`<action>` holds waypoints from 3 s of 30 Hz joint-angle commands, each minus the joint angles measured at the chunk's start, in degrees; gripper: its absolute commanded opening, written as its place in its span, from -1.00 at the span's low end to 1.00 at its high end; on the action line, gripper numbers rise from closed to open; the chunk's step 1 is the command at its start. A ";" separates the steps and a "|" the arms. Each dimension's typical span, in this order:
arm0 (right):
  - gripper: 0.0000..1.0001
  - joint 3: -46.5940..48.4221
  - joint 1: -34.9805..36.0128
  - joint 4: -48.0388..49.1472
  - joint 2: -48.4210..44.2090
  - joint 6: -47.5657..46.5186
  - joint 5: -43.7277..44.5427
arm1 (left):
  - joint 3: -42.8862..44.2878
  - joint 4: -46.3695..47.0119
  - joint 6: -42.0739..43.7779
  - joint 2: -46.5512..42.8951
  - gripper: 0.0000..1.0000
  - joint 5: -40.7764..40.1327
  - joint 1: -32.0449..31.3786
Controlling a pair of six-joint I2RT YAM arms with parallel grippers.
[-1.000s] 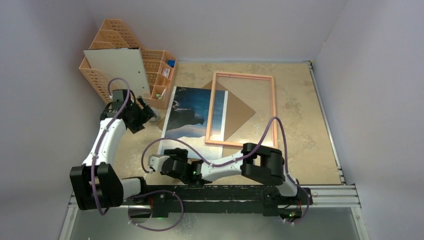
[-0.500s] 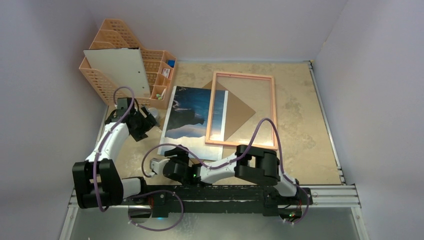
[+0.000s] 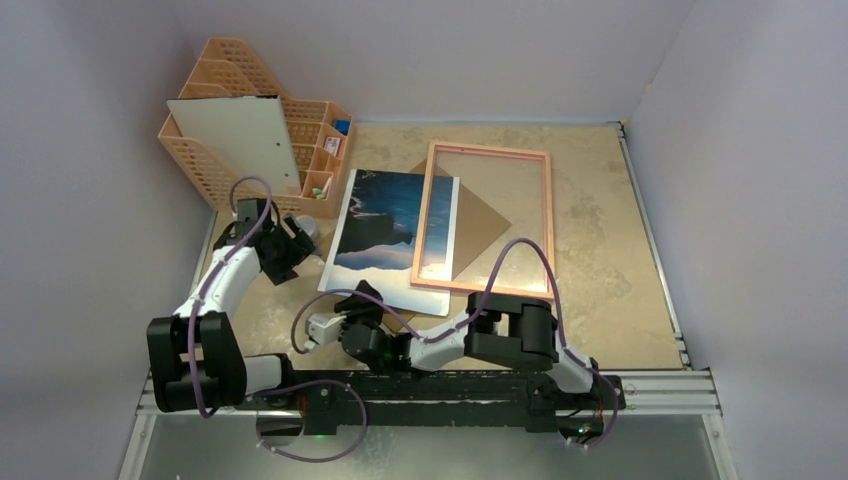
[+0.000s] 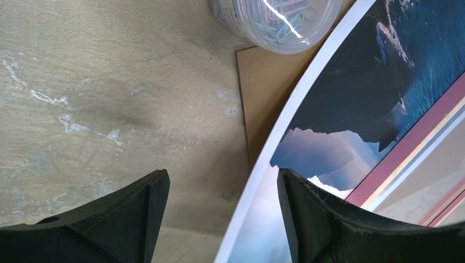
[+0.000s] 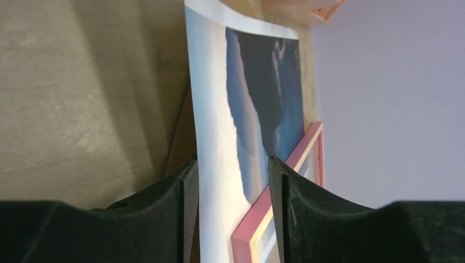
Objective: Put the photo into the frame
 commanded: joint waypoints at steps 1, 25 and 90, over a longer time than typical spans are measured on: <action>-0.04 0.53 -0.62 9.88 0.05 -3.24 1.14 | 0.99 1.85 -0.34 0.24 0.49 -0.39 0.44; -1.00 8.82 -3.46 -6.41 -6.41 16.60 -7.36 | 10.78 -3.37 -0.18 -2.03 0.49 -6.74 0.44; -1.00 36.27 -60.46 -59.76 -36.17 107.83 -41.51 | 11.56 40.21 24.28 -7.01 0.48 9.98 -30.13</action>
